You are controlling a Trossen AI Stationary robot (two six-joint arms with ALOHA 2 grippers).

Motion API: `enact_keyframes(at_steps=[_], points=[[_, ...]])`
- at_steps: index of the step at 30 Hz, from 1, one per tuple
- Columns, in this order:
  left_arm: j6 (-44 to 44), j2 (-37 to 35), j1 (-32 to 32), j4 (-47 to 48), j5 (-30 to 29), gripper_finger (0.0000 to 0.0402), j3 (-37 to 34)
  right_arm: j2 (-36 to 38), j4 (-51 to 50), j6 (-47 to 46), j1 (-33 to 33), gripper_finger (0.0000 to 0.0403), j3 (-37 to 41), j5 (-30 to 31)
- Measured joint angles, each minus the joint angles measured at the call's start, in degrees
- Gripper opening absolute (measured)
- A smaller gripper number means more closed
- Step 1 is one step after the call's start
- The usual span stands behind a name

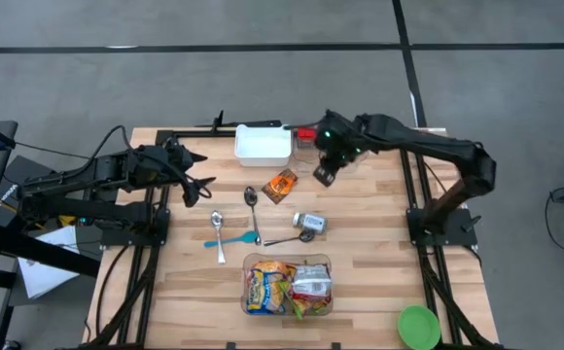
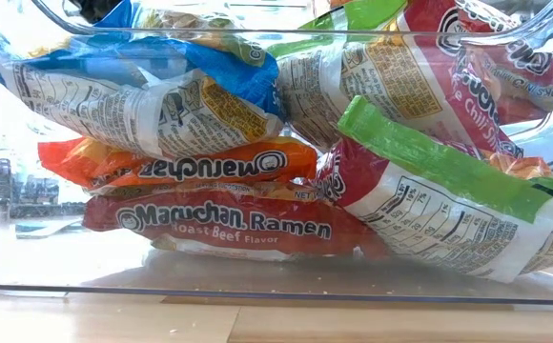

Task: Pick & Place Food Item
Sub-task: Put the white seasoning into the top transparent bin

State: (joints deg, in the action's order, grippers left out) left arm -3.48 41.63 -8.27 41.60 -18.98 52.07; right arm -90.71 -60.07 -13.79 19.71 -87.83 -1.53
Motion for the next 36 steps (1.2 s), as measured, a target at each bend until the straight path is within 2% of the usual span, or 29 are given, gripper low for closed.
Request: enact_keyframes(at_steps=[5,10,13,16,20,28,32,36], points=[[0.2,0.0,0.0,-1.7,0.0,0.0300,0.0,2.7,0.7,-5.9,-7.1,0.0086,0.0,-5.9],[0.2,0.0,0.0,-2.3,0.1,0.0300,0.0,1.3,0.7,-6.4,-14.0,0.0197,-0.1,-6.1],[0.2,0.0,0.0,-2.3,0.9,0.0300,0.0,-0.5,-0.8,-5.9,-16.2,0.0270,0.1,-3.4],[0.2,0.0,0.0,-2.3,0.9,0.0300,0.0,-2.5,-1.7,-5.2,-17.1,0.0312,-0.1,0.4],[0.2,0.0,0.0,-2.4,0.9,0.0300,0.0,-6.2,-1.1,-0.9,-17.7,0.0326,-0.1,1.0],[0.2,0.0,0.0,-2.7,1.6,0.0300,0.0,-13.7,4.2,9.4,-18.3,0.0316,0.0,0.3],[0.2,0.0,0.0,-2.7,1.6,0.0300,0.0,-15.4,7.9,16.7,-18.6,0.0316,0.0,2.6],[0.2,0.0,0.0,-2.7,1.7,0.0300,0.0,-16.0,10.3,17.8,-17.7,0.0318,0.0,2.3]])
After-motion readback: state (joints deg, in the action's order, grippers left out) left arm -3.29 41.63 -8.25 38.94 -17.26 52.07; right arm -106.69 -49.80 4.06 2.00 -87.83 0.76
